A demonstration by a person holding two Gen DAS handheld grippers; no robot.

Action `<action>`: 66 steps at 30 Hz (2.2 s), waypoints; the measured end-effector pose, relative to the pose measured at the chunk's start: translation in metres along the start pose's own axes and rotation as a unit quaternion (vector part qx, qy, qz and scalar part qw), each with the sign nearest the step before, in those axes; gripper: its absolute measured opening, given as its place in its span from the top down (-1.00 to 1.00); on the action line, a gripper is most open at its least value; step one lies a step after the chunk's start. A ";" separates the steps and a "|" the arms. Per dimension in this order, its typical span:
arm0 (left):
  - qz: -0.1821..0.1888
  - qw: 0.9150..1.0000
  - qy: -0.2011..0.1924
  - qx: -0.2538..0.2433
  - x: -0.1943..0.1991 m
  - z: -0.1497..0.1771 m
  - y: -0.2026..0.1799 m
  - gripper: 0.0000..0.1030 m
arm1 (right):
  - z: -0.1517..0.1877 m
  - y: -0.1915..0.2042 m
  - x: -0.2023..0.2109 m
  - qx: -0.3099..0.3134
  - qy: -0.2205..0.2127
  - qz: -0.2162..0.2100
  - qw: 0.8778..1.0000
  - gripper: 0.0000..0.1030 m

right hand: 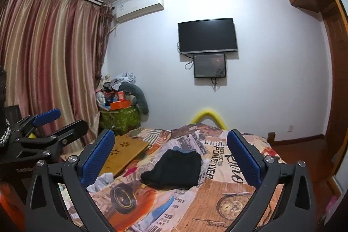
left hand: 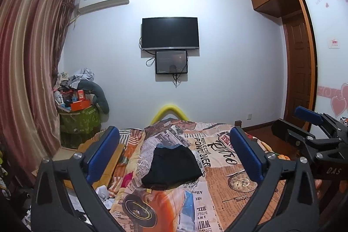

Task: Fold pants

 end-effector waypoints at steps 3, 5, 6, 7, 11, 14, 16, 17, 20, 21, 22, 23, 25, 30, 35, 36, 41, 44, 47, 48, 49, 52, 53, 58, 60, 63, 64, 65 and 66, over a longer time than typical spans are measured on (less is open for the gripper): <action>0.001 1.000 0.001 0.003 0.000 0.000 -0.001 -0.99 | 0.003 0.000 0.004 -0.004 0.001 0.001 1.000 -1.00; 0.002 1.000 0.002 0.007 -0.001 0.001 0.000 -0.99 | 0.004 0.000 0.007 -0.005 0.001 0.000 1.000 -1.00; 0.003 1.000 0.003 0.007 -0.001 0.001 -0.001 -0.99 | 0.004 0.000 0.007 -0.004 0.001 0.000 1.000 -1.00; 0.003 1.000 0.003 0.007 -0.001 0.001 -0.001 -0.99 | 0.005 0.000 0.008 -0.003 0.001 0.000 1.000 -1.00; 0.004 1.000 0.004 0.005 -0.003 0.003 -0.002 -0.99 | 0.007 0.001 0.012 -0.003 0.002 -0.002 1.000 -1.00; 0.005 1.000 0.006 0.006 -0.007 0.005 -0.001 -0.99 | 0.008 0.002 0.014 -0.004 0.003 -0.003 1.000 -1.00; 0.007 1.000 0.008 0.006 -0.007 0.007 -0.001 -0.99 | 0.007 0.002 0.014 -0.003 0.004 -0.004 1.000 -1.00; 0.007 1.000 0.008 0.006 -0.008 0.007 -0.002 -0.99 | 0.009 0.002 0.014 -0.003 0.005 -0.004 1.000 -1.00; 0.009 1.000 0.008 0.008 -0.008 0.007 -0.002 -0.99 | 0.009 0.002 0.015 -0.003 0.007 -0.005 1.000 -1.00; 0.008 1.000 0.007 0.009 -0.008 0.007 -0.002 -0.99 | 0.010 0.002 0.015 -0.004 0.008 -0.005 1.000 -1.00; 0.009 1.000 0.007 0.009 -0.008 0.007 -0.002 -0.99 | 0.009 0.001 0.014 -0.004 0.009 -0.005 1.000 -1.00; 0.009 1.000 0.007 0.010 -0.008 0.007 -0.002 -0.99 | 0.009 0.001 0.014 -0.004 0.010 -0.006 1.000 -1.00; 0.009 1.000 0.008 0.009 -0.008 0.008 -0.002 -0.99 | 0.008 0.001 0.014 -0.004 0.011 -0.006 1.000 -1.00; 0.010 1.000 0.010 0.010 -0.009 0.010 -0.002 -0.99 | 0.010 0.001 0.015 -0.003 0.013 -0.006 1.000 -1.00; 0.011 1.000 0.010 0.010 -0.009 0.010 -0.003 -0.99 | 0.010 0.000 0.017 -0.004 0.013 -0.005 1.000 -1.00; 0.011 1.000 0.010 0.010 -0.009 0.010 -0.003 -0.99 | 0.010 0.000 0.017 -0.004 0.013 -0.005 1.000 -1.00; 0.011 1.000 0.011 0.012 -0.010 0.012 -0.005 -0.99 | 0.010 0.000 0.016 -0.005 0.014 -0.005 1.000 -1.00; 0.011 1.000 0.014 0.014 -0.012 0.014 -0.007 -0.99 | 0.011 0.000 0.016 -0.006 0.016 -0.006 1.000 -1.00; 0.012 1.000 0.015 0.015 -0.012 0.015 -0.007 -0.99 | 0.011 0.000 0.016 -0.006 0.016 -0.006 1.000 -1.00; 0.012 1.000 0.015 0.016 -0.012 0.015 -0.007 -0.99 | 0.010 0.000 0.016 -0.006 0.016 -0.006 1.000 -1.00; 0.012 1.000 0.015 0.016 -0.012 0.015 -0.007 -0.99 | 0.011 0.000 0.016 -0.005 0.016 -0.006 1.000 -1.00; 0.012 1.000 0.016 0.017 -0.012 0.015 -0.008 -0.99 | 0.012 0.000 0.016 -0.005 0.017 -0.006 1.000 -1.00; 0.012 1.000 0.016 0.017 -0.012 0.015 -0.008 -0.99 | 0.012 0.000 0.016 -0.005 0.017 -0.006 1.000 -1.00; 0.015 1.000 0.018 0.020 -0.013 0.017 -0.010 -0.99 | 0.012 0.000 0.016 -0.006 0.018 -0.005 1.000 -1.00; 0.016 0.999 0.019 0.022 -0.013 0.017 -0.010 -0.99 | 0.012 0.001 0.016 -0.006 0.017 -0.005 1.000 -1.00; 0.018 0.999 0.019 0.024 -0.013 0.017 -0.011 -0.99 | 0.012 0.000 0.016 -0.006 0.018 -0.006 1.000 -1.00; 0.018 0.999 0.019 0.025 -0.014 0.016 -0.010 -0.99 | 0.012 0.000 0.016 -0.006 0.018 -0.005 1.000 -1.00; 0.019 0.999 0.019 0.026 -0.013 0.017 -0.010 -0.99 | 0.012 0.000 0.016 -0.005 0.018 -0.005 1.000 -1.00; 0.020 0.999 0.020 0.027 -0.014 0.016 -0.010 -0.99 | 0.012 0.000 0.016 -0.006 0.018 -0.006 1.000 -1.00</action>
Point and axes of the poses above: each gripper's, at about its wrist camera, not at the fingertips, and x roughly against the way its jaws point, y to its left, z to its underside, the point moved 10 cm from there along -x, roughly the way its jaws point, and after that the axes turned 15 degrees about -y, right-handed, at the moved point
